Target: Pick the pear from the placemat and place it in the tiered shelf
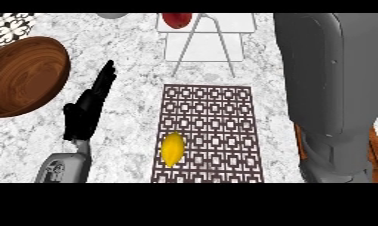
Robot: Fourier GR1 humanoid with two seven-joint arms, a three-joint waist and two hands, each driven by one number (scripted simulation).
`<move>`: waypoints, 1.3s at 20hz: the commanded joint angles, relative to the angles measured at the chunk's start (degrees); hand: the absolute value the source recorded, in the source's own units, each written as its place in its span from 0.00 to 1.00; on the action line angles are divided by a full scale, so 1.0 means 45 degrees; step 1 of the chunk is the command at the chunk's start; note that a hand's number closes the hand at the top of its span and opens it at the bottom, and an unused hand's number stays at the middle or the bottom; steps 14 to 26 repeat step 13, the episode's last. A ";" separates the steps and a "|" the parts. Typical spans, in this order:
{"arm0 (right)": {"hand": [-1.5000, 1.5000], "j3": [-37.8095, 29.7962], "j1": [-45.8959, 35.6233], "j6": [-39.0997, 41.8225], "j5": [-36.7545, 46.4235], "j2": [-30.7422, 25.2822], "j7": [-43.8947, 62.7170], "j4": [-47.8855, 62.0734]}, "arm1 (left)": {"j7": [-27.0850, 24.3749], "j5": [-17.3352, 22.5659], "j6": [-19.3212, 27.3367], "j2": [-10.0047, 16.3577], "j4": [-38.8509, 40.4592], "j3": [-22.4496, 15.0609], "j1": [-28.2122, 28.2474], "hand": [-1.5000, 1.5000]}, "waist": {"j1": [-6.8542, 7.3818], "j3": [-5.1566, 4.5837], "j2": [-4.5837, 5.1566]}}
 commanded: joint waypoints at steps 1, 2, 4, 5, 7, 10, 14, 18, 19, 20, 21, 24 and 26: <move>0.00 -0.0544 0.1261 0.2858 -0.0727 -0.0168 0.1247 -0.2519 | -0.0025 -0.0047 0.0047 0.0046 -0.0174 0.0016 0.0455 0.50 | -0.0282 0.0019 -0.0113; 0.00 -0.0700 0.1309 0.3516 -0.0822 -0.0365 0.1386 -0.2952 | 0.0025 -0.0124 0.0226 -0.0002 0.0107 0.0105 0.0219 0.50 | -0.0397 0.0013 -0.0105; 0.00 -0.0484 0.2400 0.4184 -0.0884 -0.0002 0.1444 -0.4413 | 0.0140 0.0120 -0.0017 0.0189 -0.0342 0.0222 0.0475 0.50 | -0.0476 0.0024 -0.0210; 0.00 -0.0521 0.2653 0.4804 -0.1049 -0.0108 0.1439 -0.4899 | 0.0111 -0.0109 0.0206 0.0076 -0.0290 0.0110 0.0495 0.50 | -0.0441 0.0017 -0.0161; 0.00 -0.0172 0.3694 0.5699 -0.1439 -0.0058 0.0983 -0.6025 | 0.0018 -0.0070 0.0418 -0.0125 0.0061 0.0219 0.0417 0.50 | -0.0699 0.0014 -0.0170; 0.00 -0.0419 0.4897 0.7115 -0.2553 -0.0327 0.0707 -0.7859 | -0.0289 -0.0130 0.0172 0.0000 -0.0186 0.0017 0.0958 0.50 | -0.0580 0.0015 -0.0144; 0.00 -0.0716 0.5815 0.8589 -0.3270 -0.0576 0.0838 -1.0413 | -0.0329 -0.0417 0.0593 -0.0456 -0.0272 -0.0300 0.0995 0.50 | -0.0743 0.0012 -0.0199; 0.00 -0.0716 0.5815 0.8589 -0.3270 -0.0576 0.0838 -1.0413 | -0.0329 -0.0417 0.0593 -0.0456 -0.0272 -0.0300 0.0995 0.50 | -0.0743 0.0012 -0.0199; 0.00 -0.0716 0.5815 0.8589 -0.3270 -0.0576 0.0838 -1.0413 | -0.0329 -0.0417 0.0593 -0.0456 -0.0272 -0.0300 0.0995 0.50 | -0.0743 0.0012 -0.0199; 0.00 -0.0716 0.5815 0.8589 -0.3270 -0.0576 0.0838 -1.0413 | -0.0329 -0.0417 0.0593 -0.0456 -0.0272 -0.0300 0.0995 0.50 | -0.0743 0.0012 -0.0199; 0.00 -0.0716 0.5815 0.8589 -0.3270 -0.0576 0.0838 -1.0413 | -0.0329 -0.0417 0.0593 -0.0456 -0.0272 -0.0300 0.0995 0.50 | -0.0743 0.0012 -0.0199; 0.00 -0.0716 0.5815 0.8589 -0.3270 -0.0576 0.0838 -1.0413 | -0.0329 -0.0417 0.0593 -0.0456 -0.0272 -0.0300 0.0995 0.50 | -0.0743 0.0012 -0.0199; 0.00 -0.0716 0.5815 0.8589 -0.3270 -0.0576 0.0838 -1.0413 | -0.0329 -0.0417 0.0593 -0.0456 -0.0272 -0.0300 0.0995 0.50 | -0.0743 0.0012 -0.0199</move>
